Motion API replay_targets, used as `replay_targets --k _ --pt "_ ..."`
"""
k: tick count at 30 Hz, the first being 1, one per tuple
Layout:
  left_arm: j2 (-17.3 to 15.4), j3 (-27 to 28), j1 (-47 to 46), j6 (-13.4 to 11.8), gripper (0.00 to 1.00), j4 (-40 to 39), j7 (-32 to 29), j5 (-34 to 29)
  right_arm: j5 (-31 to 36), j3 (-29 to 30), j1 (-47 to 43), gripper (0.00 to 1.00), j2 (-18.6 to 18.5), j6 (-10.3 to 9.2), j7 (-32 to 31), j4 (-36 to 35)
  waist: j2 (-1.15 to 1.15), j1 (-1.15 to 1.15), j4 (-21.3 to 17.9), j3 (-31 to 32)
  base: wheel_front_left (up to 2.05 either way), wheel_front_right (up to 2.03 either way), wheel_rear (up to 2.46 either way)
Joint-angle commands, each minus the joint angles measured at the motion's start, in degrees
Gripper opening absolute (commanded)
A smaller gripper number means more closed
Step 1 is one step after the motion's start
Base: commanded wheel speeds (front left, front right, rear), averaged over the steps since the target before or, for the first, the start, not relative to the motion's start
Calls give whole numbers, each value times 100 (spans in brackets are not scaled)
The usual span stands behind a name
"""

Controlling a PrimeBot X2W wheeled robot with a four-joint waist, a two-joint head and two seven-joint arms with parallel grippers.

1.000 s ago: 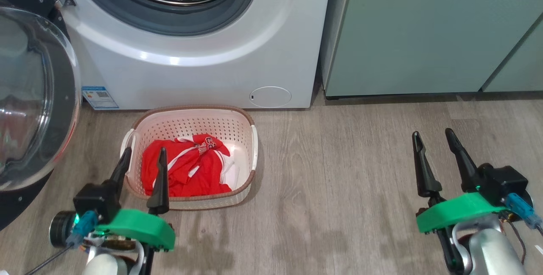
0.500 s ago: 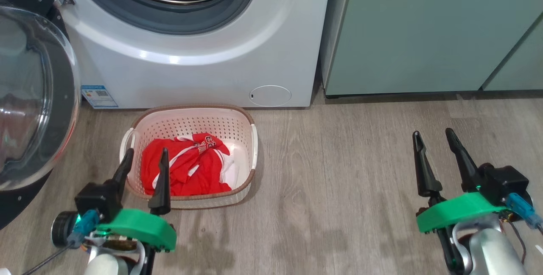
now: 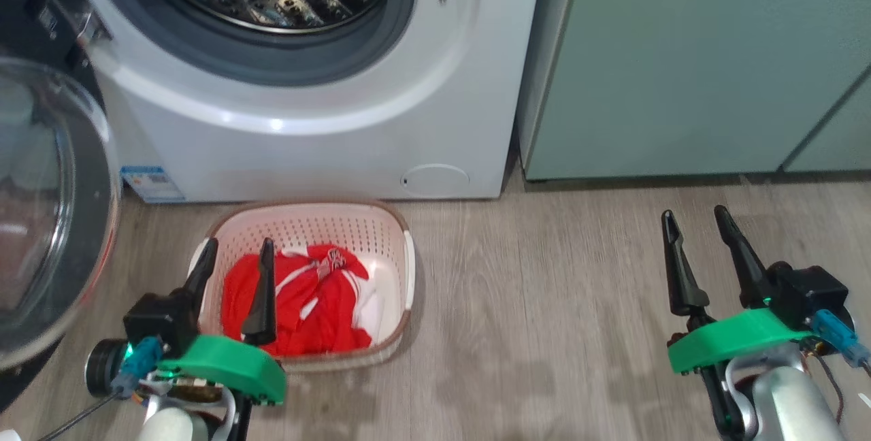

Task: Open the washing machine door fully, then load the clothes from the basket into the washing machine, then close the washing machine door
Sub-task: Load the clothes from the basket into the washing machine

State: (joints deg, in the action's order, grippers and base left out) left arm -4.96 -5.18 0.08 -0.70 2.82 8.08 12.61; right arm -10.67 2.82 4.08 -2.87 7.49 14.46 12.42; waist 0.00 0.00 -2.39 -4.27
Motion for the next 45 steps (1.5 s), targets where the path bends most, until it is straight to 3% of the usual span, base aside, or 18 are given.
replay_targets --k 1,15,45 --pt "-92 178 -218 -23 100 -225 -6 10 -49 -138 195 100 0 0 53 -183 0 0 1 4 213 -213 0" --pt "-139 105 -227 -29 100 -275 37 54 -67 -159 210 100 0 0 53 -174 0 0 11 -16 147 -146 0" --pt "-232 53 -269 -149 100 -299 112 149 -65 -191 259 100 0 0 53 -233 0 0 17 -148 2 -2 0"
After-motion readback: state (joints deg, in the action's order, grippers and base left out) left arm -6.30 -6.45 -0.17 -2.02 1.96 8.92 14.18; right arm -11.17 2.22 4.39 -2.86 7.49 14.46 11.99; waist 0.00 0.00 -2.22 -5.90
